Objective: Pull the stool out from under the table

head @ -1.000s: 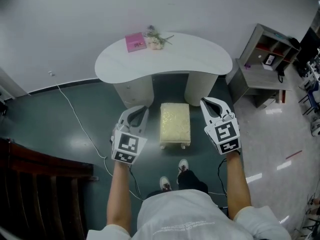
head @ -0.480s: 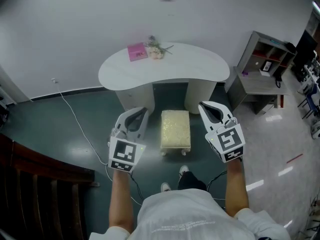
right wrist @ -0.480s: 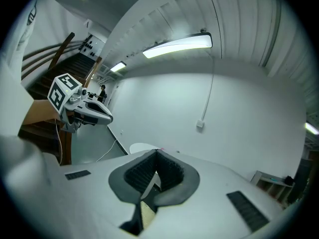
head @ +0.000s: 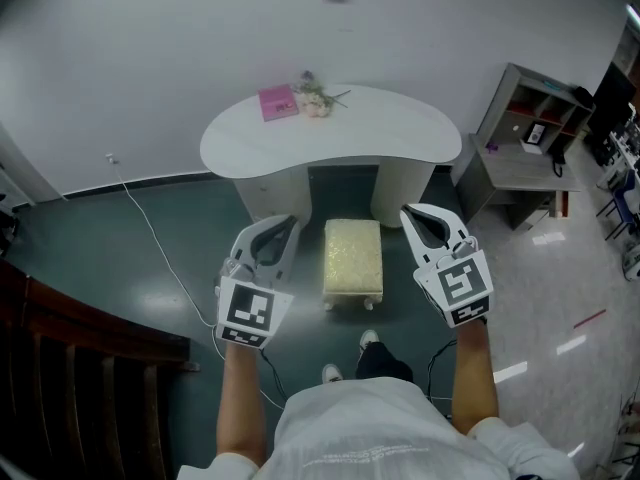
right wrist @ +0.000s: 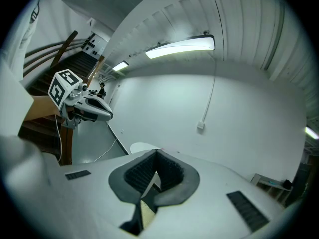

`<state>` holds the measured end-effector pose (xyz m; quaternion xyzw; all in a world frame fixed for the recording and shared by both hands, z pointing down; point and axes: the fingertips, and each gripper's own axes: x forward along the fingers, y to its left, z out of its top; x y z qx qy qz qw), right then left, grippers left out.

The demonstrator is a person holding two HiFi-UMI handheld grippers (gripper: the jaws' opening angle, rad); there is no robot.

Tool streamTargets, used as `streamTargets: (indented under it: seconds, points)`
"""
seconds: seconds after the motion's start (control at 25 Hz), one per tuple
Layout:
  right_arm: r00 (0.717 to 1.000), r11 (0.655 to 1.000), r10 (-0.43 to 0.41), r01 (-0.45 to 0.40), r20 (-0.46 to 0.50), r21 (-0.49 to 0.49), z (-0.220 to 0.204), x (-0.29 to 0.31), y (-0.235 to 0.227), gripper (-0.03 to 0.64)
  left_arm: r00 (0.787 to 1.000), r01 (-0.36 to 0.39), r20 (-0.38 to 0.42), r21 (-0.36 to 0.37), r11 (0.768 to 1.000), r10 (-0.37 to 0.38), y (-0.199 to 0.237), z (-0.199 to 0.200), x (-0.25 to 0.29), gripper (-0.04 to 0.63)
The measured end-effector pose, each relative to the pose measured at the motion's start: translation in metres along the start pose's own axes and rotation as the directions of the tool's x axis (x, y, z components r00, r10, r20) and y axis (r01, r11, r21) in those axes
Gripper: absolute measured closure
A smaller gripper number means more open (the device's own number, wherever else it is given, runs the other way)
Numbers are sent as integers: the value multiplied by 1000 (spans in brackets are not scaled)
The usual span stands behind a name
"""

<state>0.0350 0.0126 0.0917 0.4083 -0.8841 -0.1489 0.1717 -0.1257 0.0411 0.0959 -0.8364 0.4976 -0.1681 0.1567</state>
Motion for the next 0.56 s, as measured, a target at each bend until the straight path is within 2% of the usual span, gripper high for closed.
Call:
streamTargets:
  seconds: [0.56]
  points:
    - [1000,1000,-6,6,-24,-6,-10,-3,0,603,999,25,-26,4,1000,-25,-7,-11,5,575]
